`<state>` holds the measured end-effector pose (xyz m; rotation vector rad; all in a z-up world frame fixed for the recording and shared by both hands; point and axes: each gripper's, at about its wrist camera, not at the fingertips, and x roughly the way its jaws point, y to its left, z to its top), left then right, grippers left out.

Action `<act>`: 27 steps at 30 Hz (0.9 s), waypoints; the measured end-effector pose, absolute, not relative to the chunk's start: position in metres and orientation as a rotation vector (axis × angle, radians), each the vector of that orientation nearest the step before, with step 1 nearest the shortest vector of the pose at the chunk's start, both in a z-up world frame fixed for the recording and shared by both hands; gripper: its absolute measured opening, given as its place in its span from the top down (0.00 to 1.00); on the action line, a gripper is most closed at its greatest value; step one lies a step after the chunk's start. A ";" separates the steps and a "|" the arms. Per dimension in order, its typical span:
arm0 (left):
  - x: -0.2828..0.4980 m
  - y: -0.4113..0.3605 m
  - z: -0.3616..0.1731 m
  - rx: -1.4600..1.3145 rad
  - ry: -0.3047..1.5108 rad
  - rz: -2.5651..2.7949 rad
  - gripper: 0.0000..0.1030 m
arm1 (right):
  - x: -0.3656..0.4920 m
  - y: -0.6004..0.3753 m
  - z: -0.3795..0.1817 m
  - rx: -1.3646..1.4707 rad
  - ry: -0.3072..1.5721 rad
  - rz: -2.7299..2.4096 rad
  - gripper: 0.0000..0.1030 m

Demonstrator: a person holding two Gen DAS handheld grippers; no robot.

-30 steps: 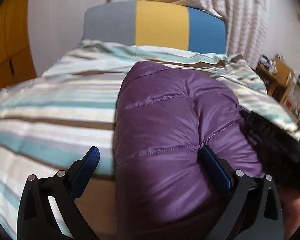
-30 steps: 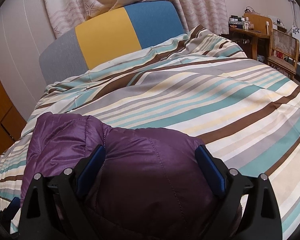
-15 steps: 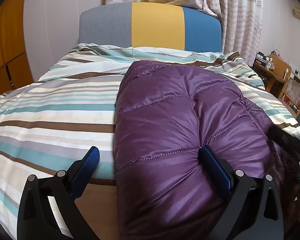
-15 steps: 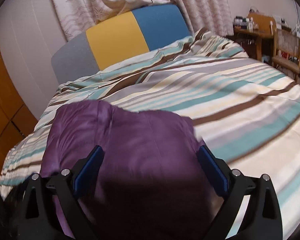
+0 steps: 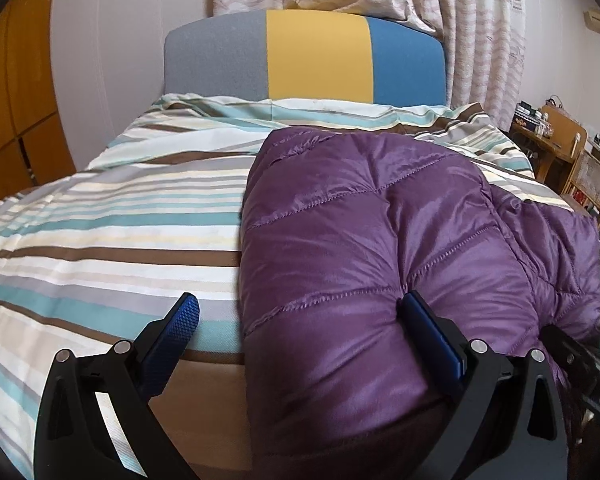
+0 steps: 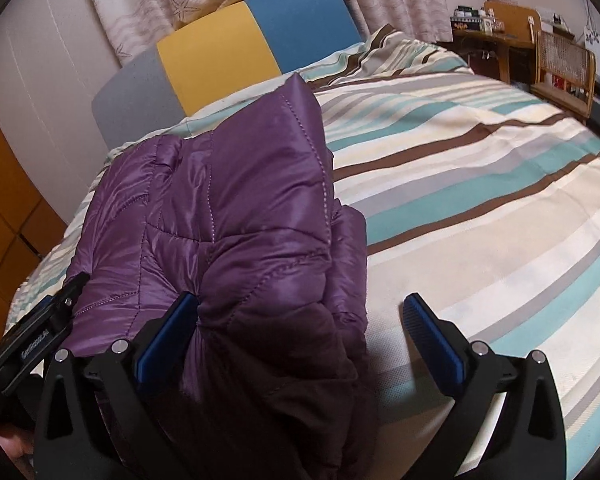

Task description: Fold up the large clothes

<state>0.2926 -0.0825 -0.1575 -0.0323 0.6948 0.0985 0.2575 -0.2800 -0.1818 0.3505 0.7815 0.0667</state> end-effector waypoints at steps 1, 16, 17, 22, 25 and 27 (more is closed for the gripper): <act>0.288 -0.083 -0.156 -0.027 0.694 0.093 0.03 | 0.257 -0.282 -0.183 0.367 0.786 0.077 0.02; 0.247 -0.058 -0.155 -0.253 0.807 -0.045 0.03 | 0.253 -0.295 -0.185 0.431 0.808 0.124 0.02; 0.246 -0.056 -0.154 -0.265 0.815 -0.054 0.03 | 0.252 -0.296 -0.184 0.426 0.814 0.126 0.02; 0.241 -0.054 -0.153 -0.275 0.826 -0.089 0.03 | 0.249 -0.298 -0.182 0.410 0.849 0.132 0.02; 0.243 -0.055 -0.149 -0.246 0.825 -0.101 0.03 | 0.247 -0.296 -0.178 0.402 0.869 0.117 0.02; 0.247 -0.056 -0.147 -0.233 0.832 -0.108 0.03 | 0.248 -0.293 -0.174 0.387 0.877 0.109 0.02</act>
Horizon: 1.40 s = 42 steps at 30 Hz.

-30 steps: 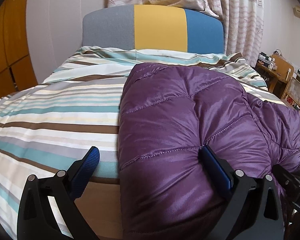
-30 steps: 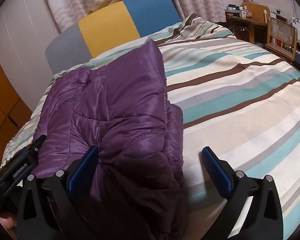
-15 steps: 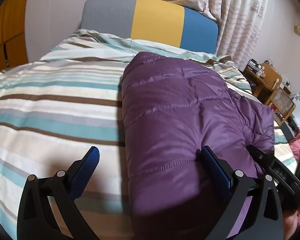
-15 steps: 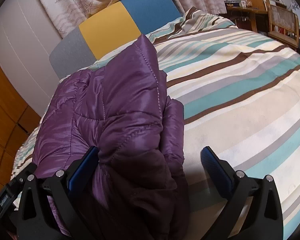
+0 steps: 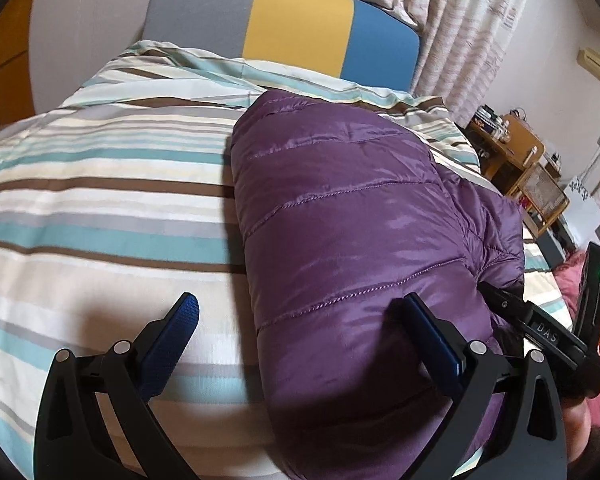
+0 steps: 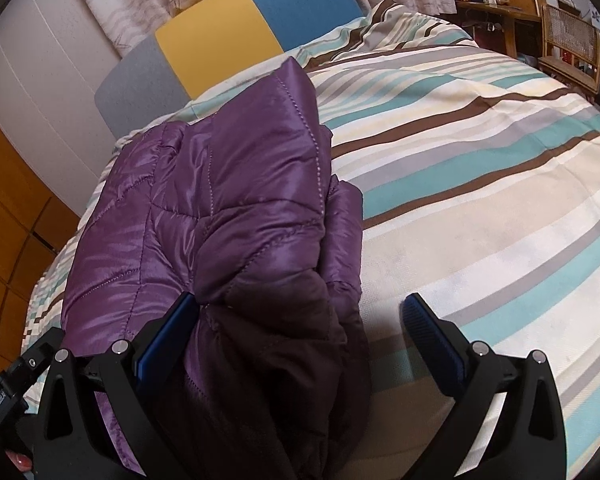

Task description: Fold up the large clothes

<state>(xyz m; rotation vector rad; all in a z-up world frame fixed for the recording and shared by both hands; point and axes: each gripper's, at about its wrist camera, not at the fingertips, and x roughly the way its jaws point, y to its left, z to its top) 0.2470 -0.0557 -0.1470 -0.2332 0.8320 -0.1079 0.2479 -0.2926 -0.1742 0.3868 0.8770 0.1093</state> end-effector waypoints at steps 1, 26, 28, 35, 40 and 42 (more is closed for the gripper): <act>0.249 -0.056 -0.147 -0.233 0.836 -0.115 0.03 | 0.248 -0.292 -0.173 0.379 0.880 0.107 0.02; 0.273 -0.075 -0.165 -0.320 0.985 -0.309 0.05 | 0.273 -0.296 -0.186 0.518 0.908 0.316 0.23; 0.269 -0.081 -0.160 -0.284 0.959 -0.315 0.17 | 0.270 -0.294 -0.186 0.517 0.899 0.333 0.27; 0.250 -0.098 -0.134 -0.097 0.822 -0.308 0.39 | 0.254 -0.277 -0.171 0.529 0.796 0.422 0.33; 0.235 -0.087 -0.118 -0.035 0.703 -0.279 0.42 | 0.252 -0.262 -0.169 0.572 0.774 0.473 0.35; 0.231 -0.077 -0.113 -0.033 0.674 -0.263 0.42 | 0.253 -0.251 -0.167 0.566 0.763 0.498 0.36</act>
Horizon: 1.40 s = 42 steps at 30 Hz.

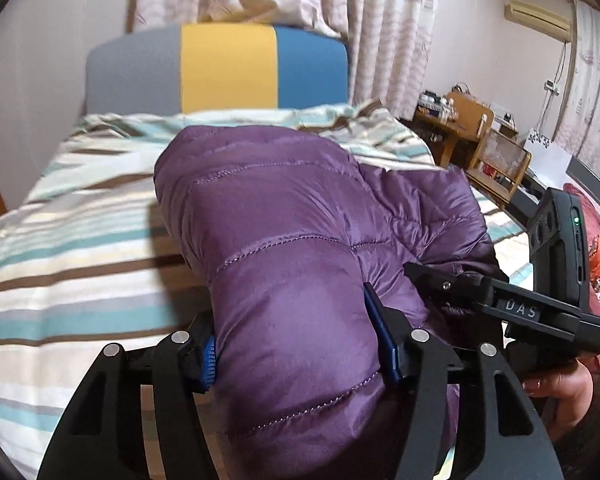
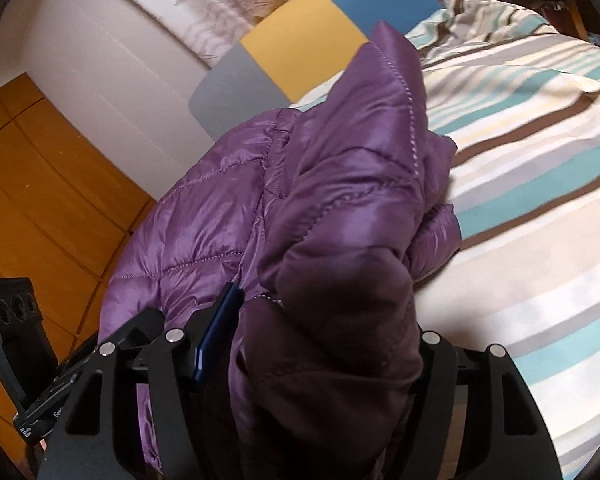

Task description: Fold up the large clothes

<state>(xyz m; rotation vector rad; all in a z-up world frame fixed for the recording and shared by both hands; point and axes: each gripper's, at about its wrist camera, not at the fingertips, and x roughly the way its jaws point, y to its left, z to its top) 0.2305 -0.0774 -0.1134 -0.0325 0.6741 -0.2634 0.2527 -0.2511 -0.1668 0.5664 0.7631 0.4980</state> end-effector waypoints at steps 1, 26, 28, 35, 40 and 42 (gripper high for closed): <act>0.228 -0.070 -0.112 -0.037 0.660 -0.251 0.42 | 0.254 -0.242 -0.165 0.561 0.758 0.514 0.36; 0.206 0.099 -0.170 -0.256 0.698 0.157 0.12 | 0.325 -0.054 -0.182 0.142 0.823 0.632 0.10; 0.202 0.097 -0.163 -0.261 0.685 0.163 0.12 | 0.315 -0.065 -0.180 0.160 0.806 0.606 0.08; 0.174 0.084 -0.154 -0.163 0.626 0.228 0.04 | 0.270 -0.106 -0.176 0.150 0.744 0.487 0.03; 0.190 0.082 -0.170 -0.119 0.709 0.250 0.04 | 0.273 -0.078 -0.188 0.014 0.825 0.423 0.03; 0.193 0.079 -0.171 -0.098 0.714 0.259 0.04 | 0.276 -0.073 -0.192 0.012 0.835 0.419 0.02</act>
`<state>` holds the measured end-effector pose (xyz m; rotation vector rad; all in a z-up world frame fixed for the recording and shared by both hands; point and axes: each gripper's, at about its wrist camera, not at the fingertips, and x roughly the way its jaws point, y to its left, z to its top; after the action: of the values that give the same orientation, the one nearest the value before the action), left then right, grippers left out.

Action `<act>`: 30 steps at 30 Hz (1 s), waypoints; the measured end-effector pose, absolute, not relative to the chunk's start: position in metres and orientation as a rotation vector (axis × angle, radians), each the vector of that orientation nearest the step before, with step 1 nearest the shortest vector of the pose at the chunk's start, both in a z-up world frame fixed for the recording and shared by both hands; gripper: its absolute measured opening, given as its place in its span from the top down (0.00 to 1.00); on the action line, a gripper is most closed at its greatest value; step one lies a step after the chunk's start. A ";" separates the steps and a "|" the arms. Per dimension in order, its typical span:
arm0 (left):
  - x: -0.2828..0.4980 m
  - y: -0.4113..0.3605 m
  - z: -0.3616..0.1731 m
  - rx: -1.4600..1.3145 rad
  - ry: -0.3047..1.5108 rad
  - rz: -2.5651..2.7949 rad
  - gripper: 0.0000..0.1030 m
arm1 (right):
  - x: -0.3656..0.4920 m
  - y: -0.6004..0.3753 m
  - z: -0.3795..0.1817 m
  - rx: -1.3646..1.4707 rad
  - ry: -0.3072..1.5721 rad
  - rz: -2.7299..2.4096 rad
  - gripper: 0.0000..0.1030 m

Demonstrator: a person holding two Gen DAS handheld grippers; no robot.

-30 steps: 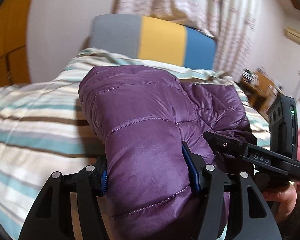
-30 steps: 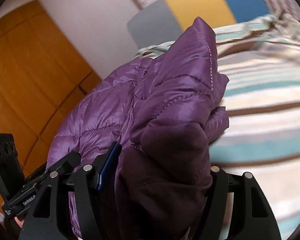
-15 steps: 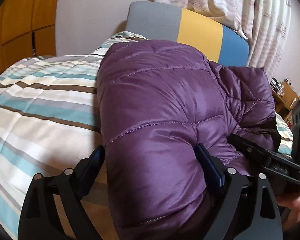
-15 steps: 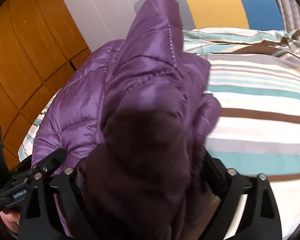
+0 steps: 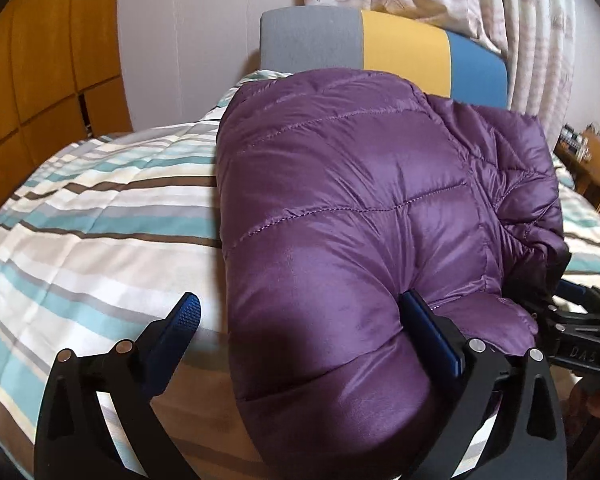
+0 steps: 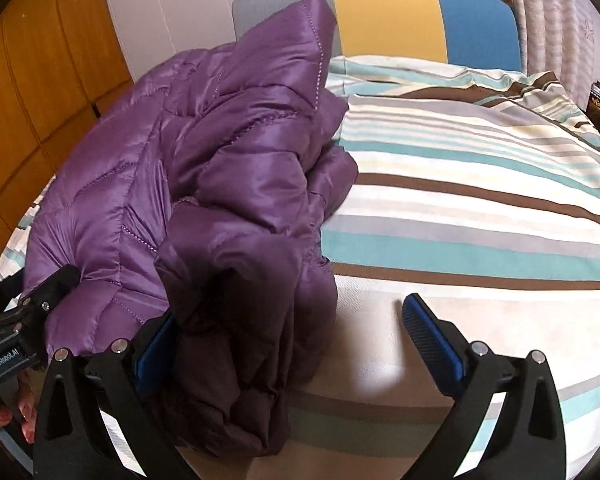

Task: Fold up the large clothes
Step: 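Lower the folded jacket onto the bed and open both tools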

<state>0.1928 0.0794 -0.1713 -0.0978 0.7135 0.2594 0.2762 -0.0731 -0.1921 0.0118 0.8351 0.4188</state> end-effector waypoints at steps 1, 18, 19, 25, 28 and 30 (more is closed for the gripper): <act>0.192 0.079 -0.171 -0.095 0.709 0.263 0.04 | 0.275 -0.072 -0.191 0.018 0.835 0.421 0.02; 0.151 0.071 -0.165 -0.165 0.645 0.281 0.03 | 0.234 -0.092 -0.177 0.010 0.733 0.347 0.02; 0.155 0.070 -0.166 -0.135 0.660 0.292 0.03 | 0.232 -0.086 -0.179 -0.015 0.746 0.339 0.02; 0.167 0.053 -0.169 -0.023 0.681 0.319 0.03 | 0.241 -0.082 -0.197 -0.029 0.807 0.347 0.02; 0.154 0.058 -0.165 -0.095 0.659 0.317 0.03 | 0.237 -0.093 -0.193 0.025 0.788 0.370 0.02; 0.147 0.059 -0.162 -0.120 0.651 0.312 0.03 | 0.231 -0.100 -0.189 0.054 0.775 0.379 0.02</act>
<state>0.1468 0.0589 -0.1623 -0.1195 0.6514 0.3116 0.2310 -0.1001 -0.1895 0.0541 0.7746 0.3791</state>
